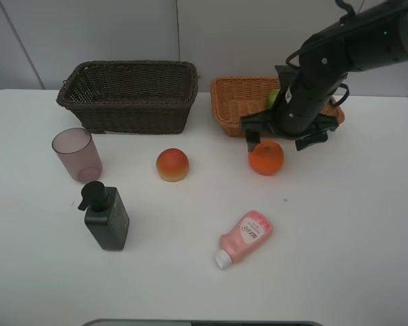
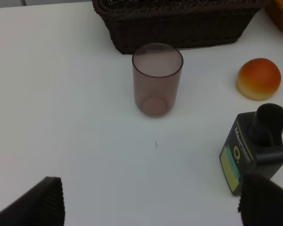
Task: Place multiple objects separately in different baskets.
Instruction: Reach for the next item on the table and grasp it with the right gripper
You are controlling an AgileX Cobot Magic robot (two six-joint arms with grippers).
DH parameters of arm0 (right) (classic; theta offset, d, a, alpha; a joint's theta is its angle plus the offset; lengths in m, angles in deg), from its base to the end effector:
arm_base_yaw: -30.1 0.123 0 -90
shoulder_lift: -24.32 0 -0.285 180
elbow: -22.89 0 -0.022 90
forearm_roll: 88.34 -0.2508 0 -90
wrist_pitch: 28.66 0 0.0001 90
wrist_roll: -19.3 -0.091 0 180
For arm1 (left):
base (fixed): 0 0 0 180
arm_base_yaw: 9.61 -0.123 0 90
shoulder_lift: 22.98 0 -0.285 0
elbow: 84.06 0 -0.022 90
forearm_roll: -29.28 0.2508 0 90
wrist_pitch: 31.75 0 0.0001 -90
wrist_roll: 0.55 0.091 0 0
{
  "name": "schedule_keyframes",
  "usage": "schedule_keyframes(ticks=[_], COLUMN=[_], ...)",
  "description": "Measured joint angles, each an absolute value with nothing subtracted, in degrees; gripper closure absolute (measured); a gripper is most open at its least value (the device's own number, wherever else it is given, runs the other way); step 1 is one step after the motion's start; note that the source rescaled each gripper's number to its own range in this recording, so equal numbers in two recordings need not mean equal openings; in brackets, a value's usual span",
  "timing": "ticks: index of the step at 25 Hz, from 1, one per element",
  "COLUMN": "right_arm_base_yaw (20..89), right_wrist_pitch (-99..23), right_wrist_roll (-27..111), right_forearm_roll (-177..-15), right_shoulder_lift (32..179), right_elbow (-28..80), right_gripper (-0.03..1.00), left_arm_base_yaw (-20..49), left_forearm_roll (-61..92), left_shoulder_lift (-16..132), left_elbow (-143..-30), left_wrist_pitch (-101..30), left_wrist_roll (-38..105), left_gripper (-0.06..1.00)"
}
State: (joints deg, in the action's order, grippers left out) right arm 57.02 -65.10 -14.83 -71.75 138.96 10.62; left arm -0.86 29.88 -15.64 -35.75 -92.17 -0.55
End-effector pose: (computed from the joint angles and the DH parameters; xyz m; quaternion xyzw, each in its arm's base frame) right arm 0.3279 0.1492 0.1636 -0.0407 0.9836 -0.0147 0.1750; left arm -0.0061 0.0018 0.2790 0.0645 0.8459 -0.0352 0.5283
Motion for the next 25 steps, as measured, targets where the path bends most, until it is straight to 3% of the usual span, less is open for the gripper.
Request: schedule_keyframes(ticks=[25], right_arm_base_yaw=[56.34], right_wrist_pitch=[-54.88], right_wrist_roll=[-25.49], right_forearm_roll=[-63.9], right_shoulder_lift=[147.37], right_elbow=[10.62], right_gripper=[-0.03], left_arm_base_yaw=[-0.86], left_forearm_roll=[29.88], left_shoulder_lift=[-15.64], left_elbow=[-35.75], left_wrist_pitch=[-92.17], left_wrist_roll=[-0.55], left_gripper=[-0.01])
